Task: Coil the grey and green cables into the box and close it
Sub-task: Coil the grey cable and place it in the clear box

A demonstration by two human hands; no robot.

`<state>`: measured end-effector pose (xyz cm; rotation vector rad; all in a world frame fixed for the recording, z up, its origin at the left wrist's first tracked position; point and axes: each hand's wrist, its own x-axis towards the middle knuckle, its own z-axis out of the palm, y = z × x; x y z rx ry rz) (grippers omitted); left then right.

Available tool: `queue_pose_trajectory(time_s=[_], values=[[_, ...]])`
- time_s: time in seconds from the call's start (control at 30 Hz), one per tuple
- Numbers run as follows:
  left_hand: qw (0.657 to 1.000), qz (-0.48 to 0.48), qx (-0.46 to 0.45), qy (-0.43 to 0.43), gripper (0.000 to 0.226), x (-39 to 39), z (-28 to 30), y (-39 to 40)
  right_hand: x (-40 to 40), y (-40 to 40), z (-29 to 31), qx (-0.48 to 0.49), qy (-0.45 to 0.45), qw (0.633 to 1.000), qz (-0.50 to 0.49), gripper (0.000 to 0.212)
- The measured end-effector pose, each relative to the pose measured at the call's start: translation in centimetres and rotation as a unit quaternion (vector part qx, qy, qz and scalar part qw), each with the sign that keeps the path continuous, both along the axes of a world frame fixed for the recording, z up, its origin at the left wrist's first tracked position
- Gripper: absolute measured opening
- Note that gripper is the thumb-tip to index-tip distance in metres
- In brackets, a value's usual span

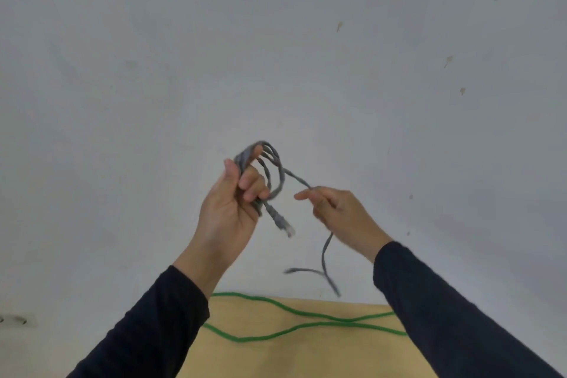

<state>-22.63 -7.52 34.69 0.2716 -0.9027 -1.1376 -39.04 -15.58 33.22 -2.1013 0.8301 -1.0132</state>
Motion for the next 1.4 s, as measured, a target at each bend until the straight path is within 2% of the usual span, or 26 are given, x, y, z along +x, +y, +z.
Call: queue_pose_trajectory(time_s=[0.1,0.2,0.3,0.37,0.43,0.5,0.57,0.63,0.7,0.77,0.87,1.07,1.13,1.17,1.23,1.3,1.37,1.4], values=[[0.998,0.056,-0.004,0.008,0.036,0.5,0.4,-1.2,1.9,1.7,-2.3,-0.035,0.073,0.997,-0.001,0.026],[0.988,0.145,0.026,-0.047,0.027,0.5,-0.5,-2.4,3.7,3.7,-2.8,-0.028,0.160,0.986,0.024,0.034],[0.944,0.273,0.077,-0.169,0.023,1.1,-2.2,-3.0,4.1,5.3,-2.3,-0.036,0.248,0.966,0.057,0.036],[0.893,0.341,0.089,-0.280,0.022,1.7,-3.4,-2.9,3.8,6.2,-1.5,-0.036,0.295,0.951,0.080,0.034],[0.846,0.353,0.095,-0.387,0.022,2.2,-4.8,-2.5,3.4,6.9,-0.2,-0.060,0.327,0.937,0.107,0.029],[0.849,0.288,0.094,-0.433,0.024,2.1,-6.5,-1.7,3.0,6.7,1.5,-0.119,0.348,0.923,0.113,0.025],[0.880,0.170,0.081,-0.436,0.029,1.3,-8.1,-0.2,2.2,5.8,3.4,-0.146,0.334,0.925,0.104,0.017],[0.899,0.067,0.082,-0.425,0.038,0.3,-9.0,1.5,1.0,4.4,4.8,-0.105,0.288,0.947,0.097,0.011],[0.911,0.010,0.078,-0.405,0.054,-0.7,-8.7,2.7,0.0,3.2,5.2,-0.052,0.240,0.964,0.100,0.014],[0.928,-0.029,0.077,-0.363,0.060,-1.6,-7.6,3.3,-0.4,2.7,4.6,0.012,0.172,0.977,0.122,0.021],[0.951,-0.040,0.076,-0.297,0.056,-2.1,-5.7,3.2,-0.2,2.5,3.0,0.060,0.089,0.983,0.148,0.030],[0.985,-0.025,0.082,-0.152,0.052,-1.9,-3.5,2.5,1.0,2.7,0.7,0.155,-0.025,0.971,0.180,0.024],[0.994,0.001,0.063,-0.092,0.048,-1.6,-2.6,1.9,1.4,3.0,-0.2,0.170,-0.020,0.977,0.130,0.022],[0.996,0.020,0.050,-0.070,0.046,-1.1,-2.2,1.6,1.6,3.1,-0.8,0.157,0.011,0.982,0.105,0.023],[0.993,0.084,0.037,-0.073,0.039,0.1,-1.9,0.7,1.9,3.8,-1.8,0.110,0.100,0.984,0.093,0.027],[0.964,0.205,0.050,-0.159,0.027,1.1,-2.4,-0.2,2.5,4.9,-2.1,0.079,0.175,0.976,0.103,0.030],[0.889,0.333,0.076,-0.304,0.026,1.5,-3.2,-0.8,3.1,6.2,-1.6,0.001,0.249,0.963,0.104,0.029],[0.857,0.361,0.082,-0.357,0.027,1.7,-3.6,-0.9,3.4,6.6,-1.3,-0.051,0.276,0.954,0.102,0.027]])
